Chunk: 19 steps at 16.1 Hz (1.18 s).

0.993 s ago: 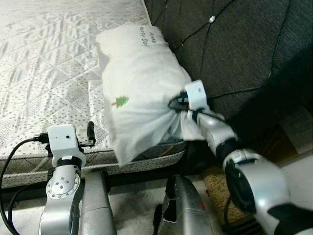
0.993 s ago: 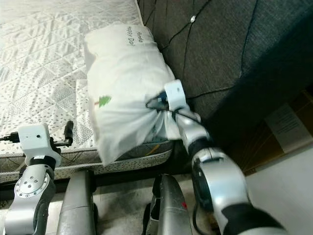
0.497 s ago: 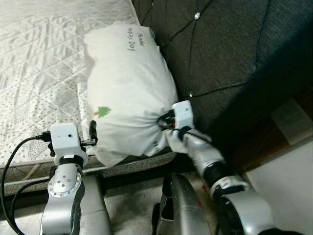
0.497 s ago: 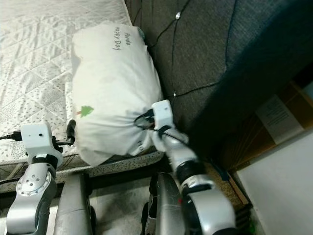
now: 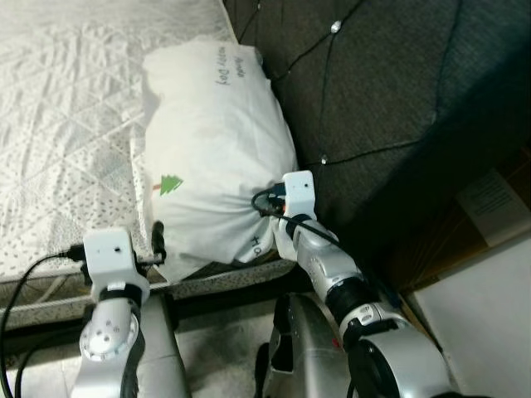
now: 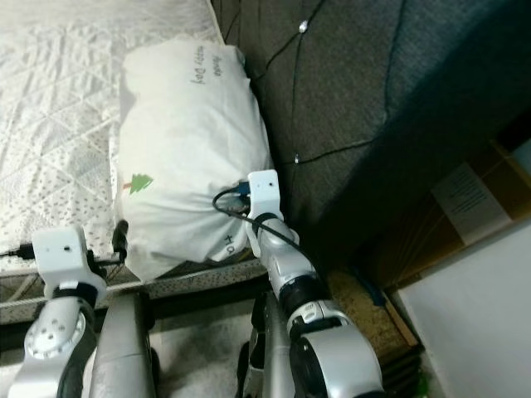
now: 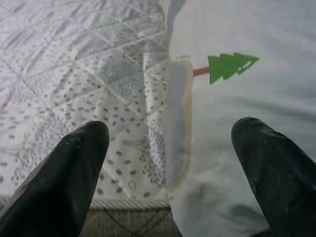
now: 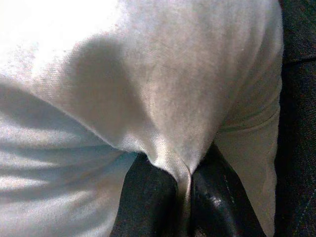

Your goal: Clean up the room

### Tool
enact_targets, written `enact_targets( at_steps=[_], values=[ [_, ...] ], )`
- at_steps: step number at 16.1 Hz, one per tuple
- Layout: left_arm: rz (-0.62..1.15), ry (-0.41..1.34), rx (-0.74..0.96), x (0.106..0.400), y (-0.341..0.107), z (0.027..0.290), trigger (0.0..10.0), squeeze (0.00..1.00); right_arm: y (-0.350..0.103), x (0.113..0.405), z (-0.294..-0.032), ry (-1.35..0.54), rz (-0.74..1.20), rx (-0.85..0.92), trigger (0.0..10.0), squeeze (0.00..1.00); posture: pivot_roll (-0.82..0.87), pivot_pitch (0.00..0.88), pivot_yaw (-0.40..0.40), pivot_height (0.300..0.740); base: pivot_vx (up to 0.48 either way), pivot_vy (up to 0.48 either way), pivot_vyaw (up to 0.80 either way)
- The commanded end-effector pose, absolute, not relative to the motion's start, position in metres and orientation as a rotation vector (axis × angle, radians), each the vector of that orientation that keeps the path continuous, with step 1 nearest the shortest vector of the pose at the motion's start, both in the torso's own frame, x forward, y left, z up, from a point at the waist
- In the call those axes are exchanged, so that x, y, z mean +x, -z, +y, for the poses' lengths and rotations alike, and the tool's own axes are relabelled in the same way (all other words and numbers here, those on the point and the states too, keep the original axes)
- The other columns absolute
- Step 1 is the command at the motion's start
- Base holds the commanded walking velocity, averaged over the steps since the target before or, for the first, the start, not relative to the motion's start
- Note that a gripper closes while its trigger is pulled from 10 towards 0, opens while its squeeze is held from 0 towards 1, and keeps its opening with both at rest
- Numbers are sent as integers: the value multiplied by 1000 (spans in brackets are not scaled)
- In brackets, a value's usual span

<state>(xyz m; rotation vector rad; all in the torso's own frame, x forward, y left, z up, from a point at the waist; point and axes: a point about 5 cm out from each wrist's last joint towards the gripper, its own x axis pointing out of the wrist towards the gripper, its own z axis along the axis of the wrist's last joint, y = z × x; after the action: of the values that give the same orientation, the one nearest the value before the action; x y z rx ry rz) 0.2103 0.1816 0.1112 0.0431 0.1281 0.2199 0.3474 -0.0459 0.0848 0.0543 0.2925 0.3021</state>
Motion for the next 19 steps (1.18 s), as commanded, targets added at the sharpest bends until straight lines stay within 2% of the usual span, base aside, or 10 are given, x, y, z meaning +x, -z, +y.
enact_targets(
  at_steps=[1, 4, 9, 12, 13, 14, 15, 16, 17, 19],
  values=[
    [126, -225, 49, 209, -114, 179, 10000, 0, -101, 347, -12, -369, 270, 107, 0, 0, 179, 189, -202, 592, 0, 0, 0],
    [138, -246, 42, 199, -117, 179, 10000, 0, -128, 358, 9, -369, 246, 157, 0, 0, 195, 225, -214, 592, 0, 0, 0],
    [161, -256, 41, 193, -115, 178, 10000, 0, -141, 343, 53, -472, 253, 262, 0, 0, 201, 234, -218, 592, 0, 0, 0],
    [158, -250, 47, 198, -115, 178, 10000, 0, -139, 343, 51, -503, 238, 220, 0, 0, 192, 213, -210, 592, 0, 0, 0],
    [155, -247, 48, 200, -115, 179, 10000, 0, -135, 344, 45, -498, 242, 195, 4588, 0, 186, 204, -207, 592, 0, 0, 0],
    [153, -246, 49, 202, -115, 179, 10000, 0, -132, 345, 40, -493, 245, 180, 8667, 0, 184, 201, -206, 592, 0, 0, 0],
    [147, -240, 48, 205, -115, 178, 10000, 0, -124, 348, 24, -466, 241, 148, 10000, 243, 174, 187, -200, 592, 0, 0, 0],
    [143, -232, 48, 209, -115, 177, 10000, 0, -119, 351, 11, -440, 235, 128, 10000, 655, 168, 175, -193, 592, 0, 0, 0],
    [138, -224, 47, 212, -115, 176, 10000, 0, -117, 354, -3, -414, 209, 129, 10000, 1000, 162, 164, -186, 592, 0, 0, 0],
    [128, -212, 49, 220, -116, 176, 10000, 0, -118, 359, -32, -350, 117, 99, 10000, 1000, 152, 143, -170, 592, 0, 0, 0]
  ],
)
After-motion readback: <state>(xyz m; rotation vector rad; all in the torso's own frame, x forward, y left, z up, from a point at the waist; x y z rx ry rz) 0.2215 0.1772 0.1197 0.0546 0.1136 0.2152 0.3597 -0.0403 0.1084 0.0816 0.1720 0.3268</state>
